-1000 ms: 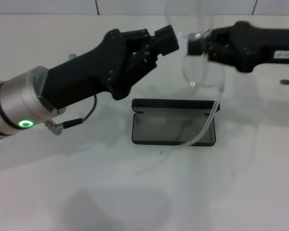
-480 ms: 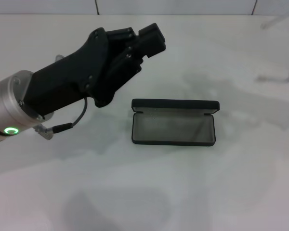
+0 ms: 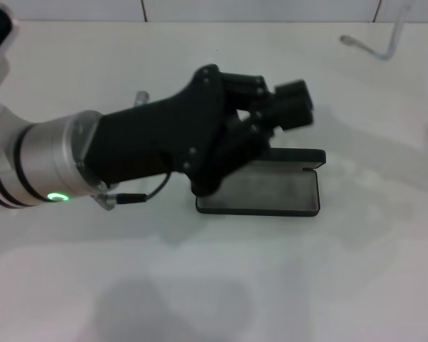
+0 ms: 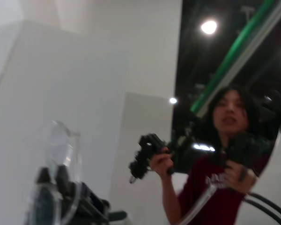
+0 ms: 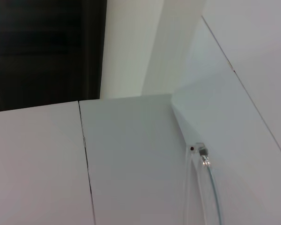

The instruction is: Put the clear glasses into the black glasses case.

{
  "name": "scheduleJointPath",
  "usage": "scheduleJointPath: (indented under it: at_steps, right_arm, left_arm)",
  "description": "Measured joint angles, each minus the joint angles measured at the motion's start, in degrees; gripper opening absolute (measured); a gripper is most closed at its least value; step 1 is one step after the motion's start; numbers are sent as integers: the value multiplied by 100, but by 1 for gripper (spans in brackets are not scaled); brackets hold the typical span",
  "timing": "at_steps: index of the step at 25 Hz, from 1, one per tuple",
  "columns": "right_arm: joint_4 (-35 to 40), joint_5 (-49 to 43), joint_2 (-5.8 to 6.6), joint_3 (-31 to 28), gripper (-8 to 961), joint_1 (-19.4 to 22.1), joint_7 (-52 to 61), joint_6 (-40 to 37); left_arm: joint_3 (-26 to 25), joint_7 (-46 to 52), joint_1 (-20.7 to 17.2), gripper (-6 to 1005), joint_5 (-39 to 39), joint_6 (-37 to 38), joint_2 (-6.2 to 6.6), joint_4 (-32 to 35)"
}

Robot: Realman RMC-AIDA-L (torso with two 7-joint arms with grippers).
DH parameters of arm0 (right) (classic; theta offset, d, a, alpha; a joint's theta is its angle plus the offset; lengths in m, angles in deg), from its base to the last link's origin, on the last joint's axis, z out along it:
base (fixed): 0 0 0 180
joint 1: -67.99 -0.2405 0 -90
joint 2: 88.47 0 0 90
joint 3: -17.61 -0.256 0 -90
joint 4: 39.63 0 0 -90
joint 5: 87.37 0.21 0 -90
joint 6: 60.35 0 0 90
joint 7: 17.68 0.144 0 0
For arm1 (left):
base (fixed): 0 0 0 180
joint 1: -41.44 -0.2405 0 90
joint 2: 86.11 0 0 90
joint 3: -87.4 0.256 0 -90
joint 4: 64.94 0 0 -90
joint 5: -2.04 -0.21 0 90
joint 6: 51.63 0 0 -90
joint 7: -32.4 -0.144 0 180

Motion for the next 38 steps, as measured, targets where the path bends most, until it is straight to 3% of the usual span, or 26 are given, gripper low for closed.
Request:
scheduleJointPath:
  at_steps: [7, 17, 26, 38]
  right_arm:
    - [-459, -18, -19, 99, 118, -338, -441, 274]
    - [-595, 2, -40, 1041, 117, -470, -858, 745]
    - [-729, 18, -40, 1316, 117, -500, -1014, 890]
    - [-702, 372, -40, 1464, 117, -381, -1018, 976]
  left_arm:
    - [379, -364, 137, 68, 6, -18, -19, 41]
    - [450, -420, 183, 68, 313, -109, -25, 6]
    - [418, -456, 151, 68, 763, -128, -11, -320]
    - [466, -435, 137, 68, 771, -375, 3, -423]
